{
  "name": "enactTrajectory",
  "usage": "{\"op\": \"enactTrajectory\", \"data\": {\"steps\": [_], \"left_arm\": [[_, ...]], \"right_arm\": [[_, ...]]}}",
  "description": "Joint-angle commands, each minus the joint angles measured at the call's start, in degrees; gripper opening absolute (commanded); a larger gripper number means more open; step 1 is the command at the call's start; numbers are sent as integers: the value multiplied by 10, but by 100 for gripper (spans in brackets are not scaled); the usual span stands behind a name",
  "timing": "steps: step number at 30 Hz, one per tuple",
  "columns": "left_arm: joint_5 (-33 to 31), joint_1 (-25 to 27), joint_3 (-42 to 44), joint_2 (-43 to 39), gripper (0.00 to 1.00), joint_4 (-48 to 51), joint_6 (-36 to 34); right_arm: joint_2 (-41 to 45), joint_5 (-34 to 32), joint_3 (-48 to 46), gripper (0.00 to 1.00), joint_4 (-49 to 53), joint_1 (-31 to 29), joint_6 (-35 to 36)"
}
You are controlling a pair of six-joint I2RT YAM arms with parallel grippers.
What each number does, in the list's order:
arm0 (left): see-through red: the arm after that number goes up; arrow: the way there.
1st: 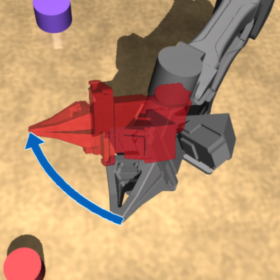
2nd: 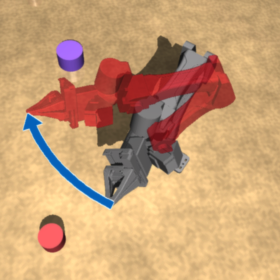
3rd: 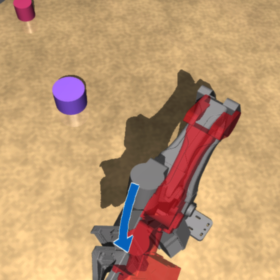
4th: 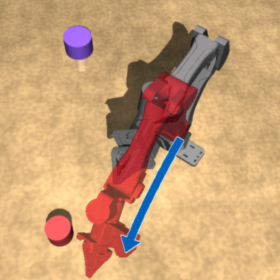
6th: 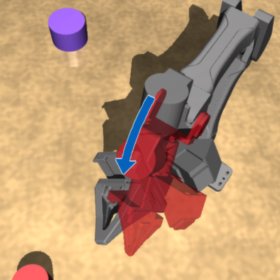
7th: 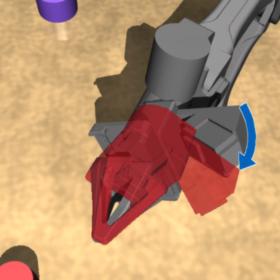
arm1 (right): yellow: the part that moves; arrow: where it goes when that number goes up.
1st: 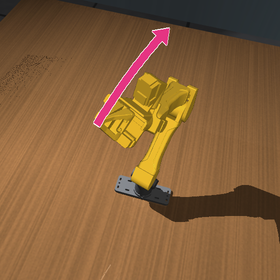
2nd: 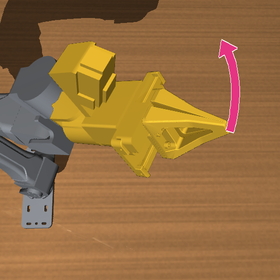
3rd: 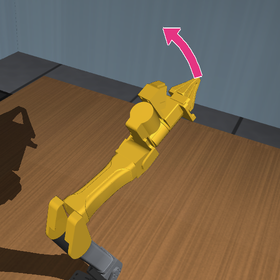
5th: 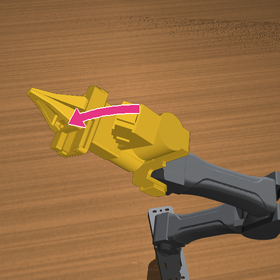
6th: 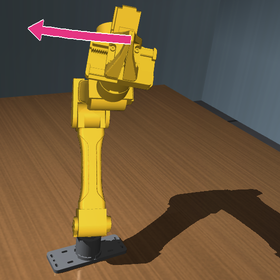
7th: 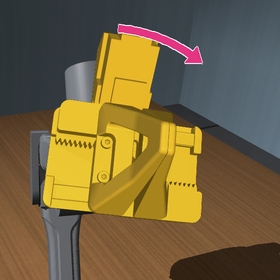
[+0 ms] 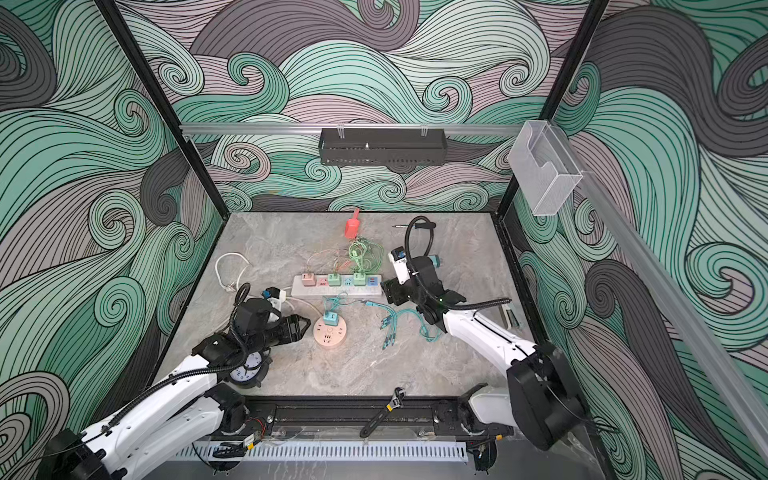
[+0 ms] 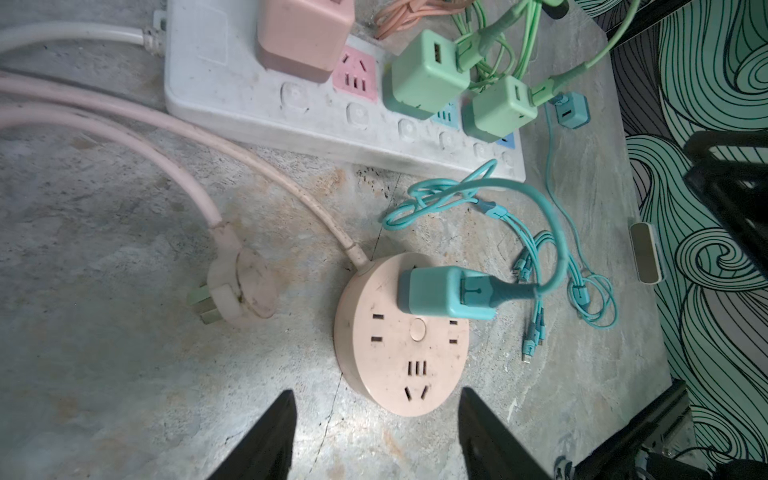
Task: Insert the plug
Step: 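Move the right gripper over the second teal charger near the screwdriver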
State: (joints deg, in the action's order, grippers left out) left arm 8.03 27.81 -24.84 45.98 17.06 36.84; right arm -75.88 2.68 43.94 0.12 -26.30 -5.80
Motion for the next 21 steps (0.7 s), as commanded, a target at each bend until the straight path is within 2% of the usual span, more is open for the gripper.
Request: {"op": "enactTrajectory", "data": {"steps": [1,4,7,9,13,16,21], "left_arm": [[5,-6,-29,-16,70,29,-22],[5,-7,-33,-28,74,33,-23],[4,-7,-35,-35,75,39,-23],[5,-7,-36,-36,75,41,-22],[8,-7,-36,-40,75,43,-20],[9,-7,-33,-43,75,38,-16],[8,-7,-31,-45,75,35,-14]], "right_arm": [[-25,-48,18,75,20,60,-132],[-61,-35,30,76,22,113,-192],[-99,-33,41,76,3,140,-219],[-127,-36,60,76,-1,151,-203],[-192,-53,139,75,50,164,-116],[-239,-53,197,75,90,181,-122],[-301,-51,255,73,114,191,-180]]}}
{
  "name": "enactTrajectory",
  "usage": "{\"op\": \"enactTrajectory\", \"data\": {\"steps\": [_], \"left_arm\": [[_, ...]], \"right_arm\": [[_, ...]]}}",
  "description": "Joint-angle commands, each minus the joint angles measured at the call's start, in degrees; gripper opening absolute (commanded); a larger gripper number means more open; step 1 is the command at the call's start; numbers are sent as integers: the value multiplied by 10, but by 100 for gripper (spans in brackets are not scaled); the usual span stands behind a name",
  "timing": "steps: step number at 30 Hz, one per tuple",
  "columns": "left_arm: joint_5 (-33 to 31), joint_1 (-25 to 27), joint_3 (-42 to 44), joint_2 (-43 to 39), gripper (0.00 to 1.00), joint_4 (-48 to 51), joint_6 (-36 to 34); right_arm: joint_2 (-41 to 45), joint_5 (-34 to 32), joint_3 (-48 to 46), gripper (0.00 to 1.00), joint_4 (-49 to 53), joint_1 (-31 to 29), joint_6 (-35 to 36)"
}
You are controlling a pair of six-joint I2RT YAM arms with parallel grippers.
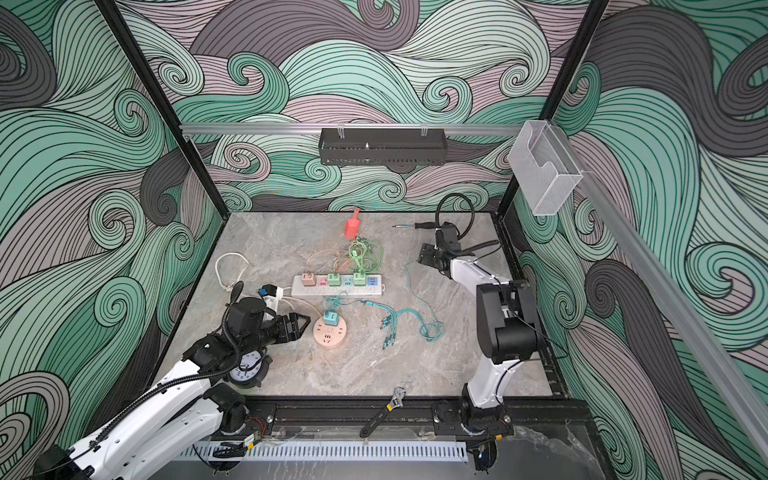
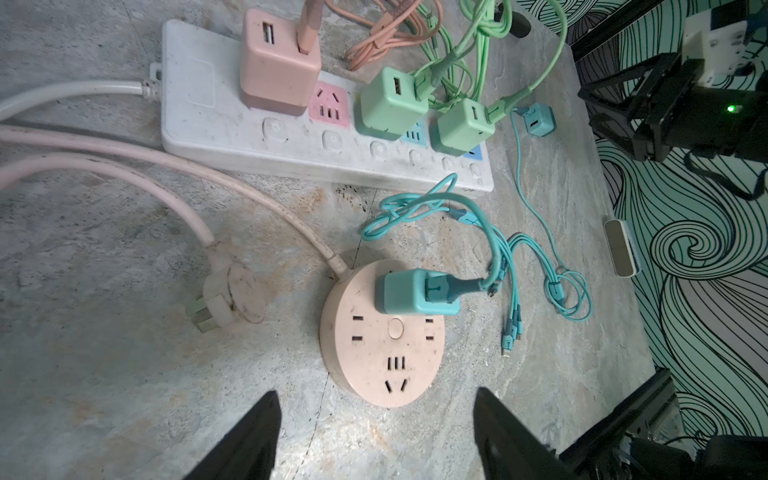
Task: Insert the plug
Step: 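Move the right gripper over the second teal charger near the screwdriver, then close the right gripper on the second teal charger and lift it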
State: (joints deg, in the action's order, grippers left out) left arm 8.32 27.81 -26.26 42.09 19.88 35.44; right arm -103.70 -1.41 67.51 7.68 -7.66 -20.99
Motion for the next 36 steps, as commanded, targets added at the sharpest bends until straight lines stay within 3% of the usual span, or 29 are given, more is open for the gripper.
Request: {"op": "enactTrajectory", "data": {"steps": [1,8,18,36], "left_arm": [[6,-7,-16,-6,75,6,1],[12,-7,-14,-10,75,5,3],[24,-7,3,-11,75,-19,12],[38,-7,10,-14,75,-36,10]], "right_arm": [[-33,-12,27,73,39,5,-40],[-94,-33,88,73,82,4,-108],[-112,-58,90,75,89,-2,-225],[-174,-129,158,69,167,-31,-278]]}}
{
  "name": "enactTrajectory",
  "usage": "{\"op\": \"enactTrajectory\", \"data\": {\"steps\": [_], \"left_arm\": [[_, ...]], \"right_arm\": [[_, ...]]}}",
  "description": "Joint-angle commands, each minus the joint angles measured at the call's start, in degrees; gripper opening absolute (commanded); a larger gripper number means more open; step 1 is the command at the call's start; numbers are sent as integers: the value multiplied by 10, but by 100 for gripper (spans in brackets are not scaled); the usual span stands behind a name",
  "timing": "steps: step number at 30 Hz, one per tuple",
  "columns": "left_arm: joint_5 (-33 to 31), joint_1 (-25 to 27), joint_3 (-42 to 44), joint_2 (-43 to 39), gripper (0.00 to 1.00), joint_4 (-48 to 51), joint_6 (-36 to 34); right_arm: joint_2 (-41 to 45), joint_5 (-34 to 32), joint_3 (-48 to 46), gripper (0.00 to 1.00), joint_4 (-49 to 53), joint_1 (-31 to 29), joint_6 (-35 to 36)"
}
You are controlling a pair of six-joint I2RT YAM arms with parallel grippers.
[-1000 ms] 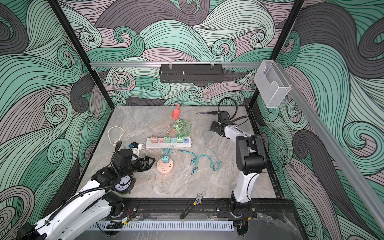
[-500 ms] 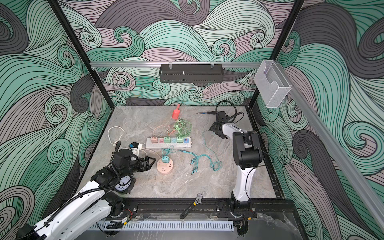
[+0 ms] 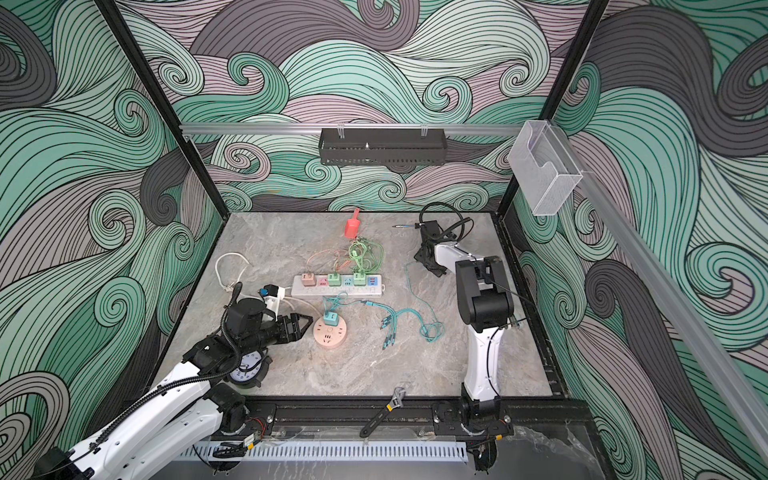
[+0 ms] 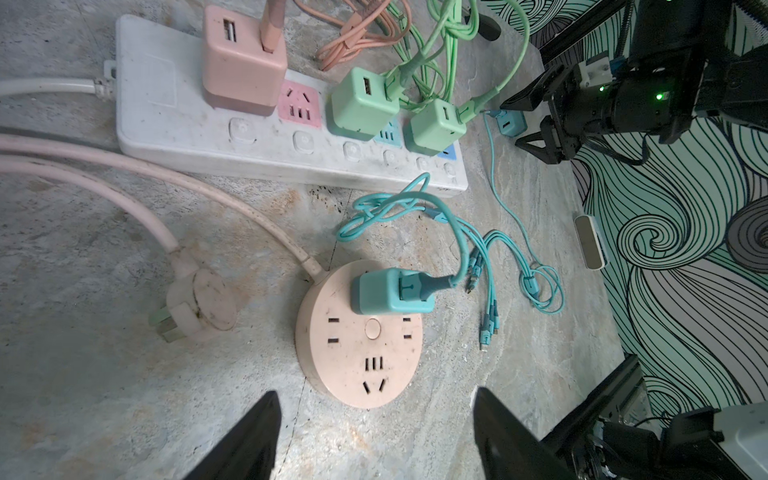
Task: Insert the plug
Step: 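Close the right gripper on the second teal charger and lift it, then carry the teal charger toward the left gripper while the left gripper rises to meet it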
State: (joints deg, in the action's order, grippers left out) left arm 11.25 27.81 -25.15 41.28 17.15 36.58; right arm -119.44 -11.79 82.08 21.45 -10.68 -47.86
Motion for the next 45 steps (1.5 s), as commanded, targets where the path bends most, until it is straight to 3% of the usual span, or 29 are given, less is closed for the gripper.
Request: {"op": "enactTrajectory", "data": {"steps": [1,11,26,38,45], "left_arm": [[8,-7,0,-7,75,-7,-2],[8,-7,-1,-8,75,-1,-1],[14,-7,-18,14,75,-6,4],[12,-7,-50,-5,75,43,-8],[22,-8,-83,-10,76,71,-8]], "right_arm": [[-19,-27,12,69,29,-1,-8],[-45,-15,30,58,29,4,49],[4,38,-22,35,-1,4,166],[154,95,-76,32,-6,-25,335],[266,143,-129,32,-41,-59,395]]}}
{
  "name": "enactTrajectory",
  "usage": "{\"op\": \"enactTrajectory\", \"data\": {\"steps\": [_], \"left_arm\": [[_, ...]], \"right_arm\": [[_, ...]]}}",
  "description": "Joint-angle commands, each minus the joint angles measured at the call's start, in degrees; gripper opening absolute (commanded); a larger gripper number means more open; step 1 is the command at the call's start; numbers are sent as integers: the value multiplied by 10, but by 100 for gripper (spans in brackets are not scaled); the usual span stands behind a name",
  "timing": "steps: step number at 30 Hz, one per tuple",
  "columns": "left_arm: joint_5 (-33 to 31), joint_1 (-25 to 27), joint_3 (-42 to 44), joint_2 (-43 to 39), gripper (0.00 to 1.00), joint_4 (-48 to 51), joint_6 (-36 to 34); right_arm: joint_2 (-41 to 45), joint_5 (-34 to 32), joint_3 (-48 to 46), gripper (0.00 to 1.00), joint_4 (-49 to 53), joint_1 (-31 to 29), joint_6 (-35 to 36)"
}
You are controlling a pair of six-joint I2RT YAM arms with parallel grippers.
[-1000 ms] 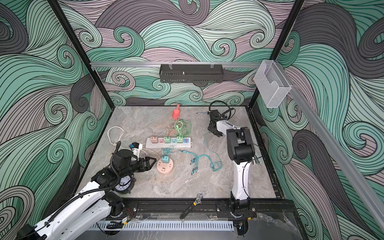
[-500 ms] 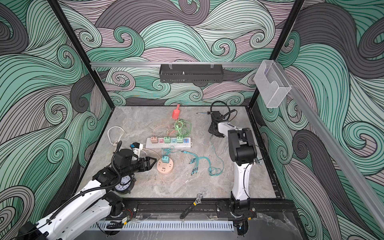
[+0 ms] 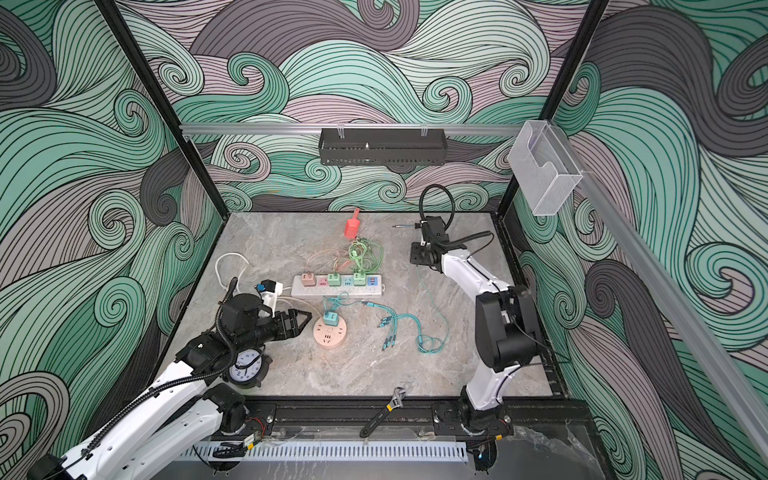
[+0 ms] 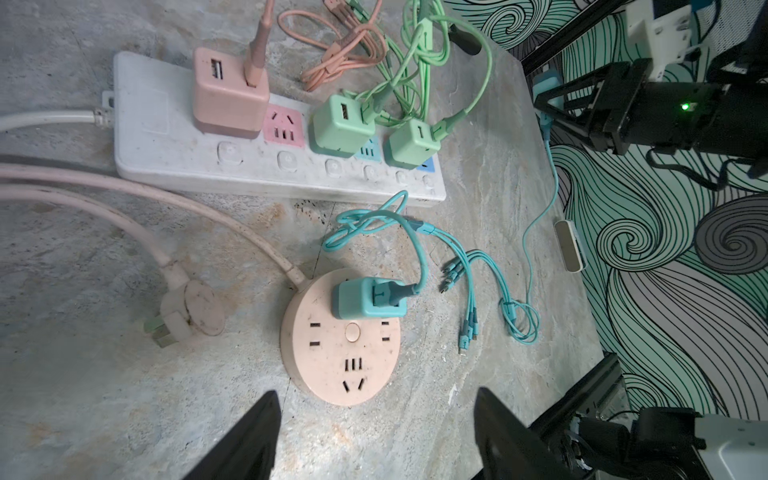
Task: Insert the plug
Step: 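Carry the teal charger toward the left gripper while the left gripper rises to meet it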
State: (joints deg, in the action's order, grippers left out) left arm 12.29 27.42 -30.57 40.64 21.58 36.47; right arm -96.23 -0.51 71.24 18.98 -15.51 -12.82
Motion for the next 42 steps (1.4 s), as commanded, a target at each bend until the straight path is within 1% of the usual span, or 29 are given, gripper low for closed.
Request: {"op": "enactTrajectory", "data": {"steps": [1,10,15,18,22,25,28,34,39,42], "left_arm": [[15,-4,-34,-2,76,28,-7],[53,-4,-80,11,76,12,14],[69,-5,-112,29,77,11,21],[69,-5,-131,33,78,14,24],[78,-5,-146,40,79,4,33],[99,-6,-159,51,80,-8,38],[134,-5,-168,66,81,-33,43],[231,-6,-171,99,81,-115,68],[296,-5,-177,128,81,-169,102],[337,-4,-189,142,81,-180,112]], "right_arm": [[47,38,-27,32,-20,-14,51],[171,85,-74,32,-40,-63,118],[232,134,-113,32,-66,-86,148],[257,171,-135,32,-81,-96,163],[283,192,-149,32,-71,-119,189],[300,204,-152,32,-63,-139,198],[313,217,-154,32,-56,-158,207],[335,238,-156,32,-32,-194,240],[345,241,-157,32,-22,-225,258],[343,230,-146,32,-8,-246,262]]}}
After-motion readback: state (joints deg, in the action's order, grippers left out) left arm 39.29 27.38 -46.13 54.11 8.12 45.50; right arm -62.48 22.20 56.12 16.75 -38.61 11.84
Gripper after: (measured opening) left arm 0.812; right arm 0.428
